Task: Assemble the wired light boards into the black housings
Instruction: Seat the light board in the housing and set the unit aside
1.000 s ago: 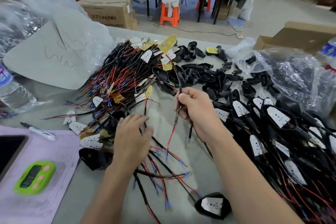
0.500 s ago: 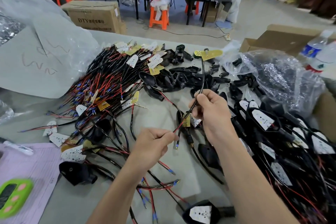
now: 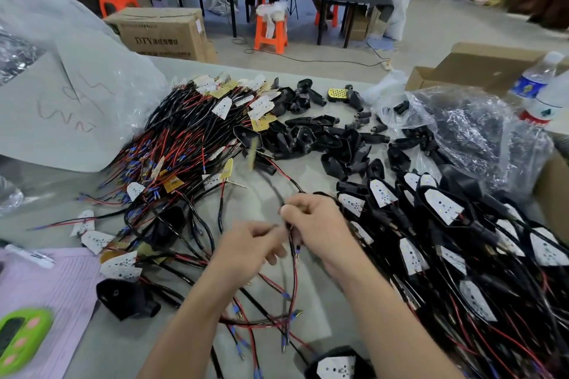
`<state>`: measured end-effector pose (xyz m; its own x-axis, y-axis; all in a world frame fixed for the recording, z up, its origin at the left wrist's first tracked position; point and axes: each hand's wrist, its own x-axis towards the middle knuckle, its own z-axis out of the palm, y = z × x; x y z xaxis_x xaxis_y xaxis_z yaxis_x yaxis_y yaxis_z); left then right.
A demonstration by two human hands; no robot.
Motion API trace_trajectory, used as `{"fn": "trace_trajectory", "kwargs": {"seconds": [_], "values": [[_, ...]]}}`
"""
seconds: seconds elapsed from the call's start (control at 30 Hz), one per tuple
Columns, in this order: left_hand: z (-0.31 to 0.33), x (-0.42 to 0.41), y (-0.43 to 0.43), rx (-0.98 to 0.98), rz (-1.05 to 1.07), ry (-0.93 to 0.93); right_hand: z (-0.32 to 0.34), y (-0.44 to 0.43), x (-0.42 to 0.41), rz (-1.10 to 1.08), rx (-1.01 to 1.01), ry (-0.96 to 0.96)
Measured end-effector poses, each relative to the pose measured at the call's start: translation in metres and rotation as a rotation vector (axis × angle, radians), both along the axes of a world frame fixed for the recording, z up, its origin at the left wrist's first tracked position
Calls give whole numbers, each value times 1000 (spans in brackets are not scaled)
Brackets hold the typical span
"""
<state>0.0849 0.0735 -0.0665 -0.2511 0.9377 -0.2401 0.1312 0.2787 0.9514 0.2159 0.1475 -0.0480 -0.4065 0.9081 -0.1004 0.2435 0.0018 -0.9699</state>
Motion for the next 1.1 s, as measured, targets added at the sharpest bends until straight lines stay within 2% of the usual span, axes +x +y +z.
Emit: {"fn": "trace_trajectory", "kwargs": {"seconds": [0.07,0.13,0.27,0.33,0.4,0.47,0.53,0.63,0.7,0.93,1.03,1.1], "values": [[-4,-12,-1,17,289,-81,-2,-8,-12,56,134,-185],[-6,-28,-4,68,424,-153,-4,-16,-20,90,171,-259],[-4,-55,-2,68,457,-234,-1,-29,-31,339,24,-261],[-1,-67,1,20,449,-205,1,-23,-32,268,40,-249],[2,-78,0,15,540,-65,1,-4,-30,44,258,-351],[4,-84,-5,-10,636,268,0,21,-26,-95,446,-593],[7,-83,-12,-32,630,535,-4,41,-25,-137,475,-842],[7,-69,-13,4,551,607,-15,56,-28,-81,490,-1019],[5,-57,-12,44,520,656,-20,59,-28,-68,519,-1013],[-6,-42,-2,37,409,792,-19,57,-29,-136,363,-725],[-9,-45,-3,21,399,802,-13,56,-32,-220,271,-528],[-12,-49,-4,-11,393,826,-6,50,-33,-275,318,-391]]}}
